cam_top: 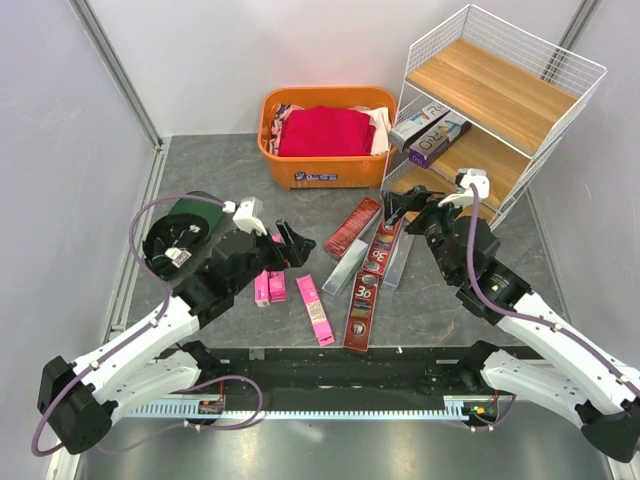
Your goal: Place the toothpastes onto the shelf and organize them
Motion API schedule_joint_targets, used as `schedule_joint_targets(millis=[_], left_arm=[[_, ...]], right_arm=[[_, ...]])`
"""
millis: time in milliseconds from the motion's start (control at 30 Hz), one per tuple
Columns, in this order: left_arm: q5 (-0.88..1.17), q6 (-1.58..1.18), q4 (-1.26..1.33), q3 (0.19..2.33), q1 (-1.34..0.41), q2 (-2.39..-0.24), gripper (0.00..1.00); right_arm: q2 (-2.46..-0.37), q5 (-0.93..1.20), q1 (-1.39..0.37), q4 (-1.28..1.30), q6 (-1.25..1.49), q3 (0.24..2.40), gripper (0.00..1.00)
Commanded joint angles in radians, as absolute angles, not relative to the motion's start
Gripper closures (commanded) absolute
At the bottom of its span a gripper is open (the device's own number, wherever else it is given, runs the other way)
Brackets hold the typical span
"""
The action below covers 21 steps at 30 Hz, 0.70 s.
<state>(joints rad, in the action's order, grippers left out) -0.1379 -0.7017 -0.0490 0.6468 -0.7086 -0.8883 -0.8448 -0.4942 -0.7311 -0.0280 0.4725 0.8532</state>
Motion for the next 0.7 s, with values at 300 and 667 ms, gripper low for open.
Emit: schedule_joint_targets(millis=[300, 667], left_arm=[[-0.173, -0.692, -0.104, 0.658, -0.698, -1.041, 0.00], [-0.083, -0.574, -0.104, 0.821, -0.696, -1.344, 0.03]], right_arm=[[-0.911, -0.377, -0.732, -0.026, 0.509, 0.825, 0.02], [-0.931, -0.345, -0.732, -0.003, 0.525, 0.813, 0.02]])
